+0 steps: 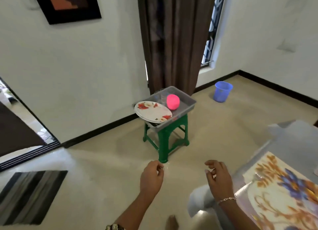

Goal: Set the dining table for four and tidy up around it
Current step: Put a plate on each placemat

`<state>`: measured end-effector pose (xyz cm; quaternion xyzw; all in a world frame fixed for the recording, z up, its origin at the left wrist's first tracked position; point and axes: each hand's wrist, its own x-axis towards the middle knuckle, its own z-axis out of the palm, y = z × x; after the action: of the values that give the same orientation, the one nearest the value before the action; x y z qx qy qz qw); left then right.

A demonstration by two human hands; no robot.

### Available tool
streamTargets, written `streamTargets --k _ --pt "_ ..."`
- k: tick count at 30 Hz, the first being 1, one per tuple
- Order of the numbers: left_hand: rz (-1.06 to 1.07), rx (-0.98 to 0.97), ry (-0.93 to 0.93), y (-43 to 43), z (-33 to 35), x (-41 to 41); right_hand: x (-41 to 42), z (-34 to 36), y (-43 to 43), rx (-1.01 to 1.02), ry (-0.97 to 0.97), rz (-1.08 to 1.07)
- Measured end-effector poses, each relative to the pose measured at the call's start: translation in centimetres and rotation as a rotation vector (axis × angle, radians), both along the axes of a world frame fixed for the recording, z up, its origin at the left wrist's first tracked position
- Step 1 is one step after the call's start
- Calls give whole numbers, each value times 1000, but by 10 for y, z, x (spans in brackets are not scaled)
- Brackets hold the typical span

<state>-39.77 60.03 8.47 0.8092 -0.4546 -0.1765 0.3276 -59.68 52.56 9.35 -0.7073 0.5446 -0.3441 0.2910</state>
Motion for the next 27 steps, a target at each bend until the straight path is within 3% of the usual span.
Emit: streamTargets --k 15,27 --pt "37 189 110 -180 14 162 145 2 -180 177 35 -13" --pt "-34 402 178 -337 -21 334 266 -25 -317 469 48 -139"
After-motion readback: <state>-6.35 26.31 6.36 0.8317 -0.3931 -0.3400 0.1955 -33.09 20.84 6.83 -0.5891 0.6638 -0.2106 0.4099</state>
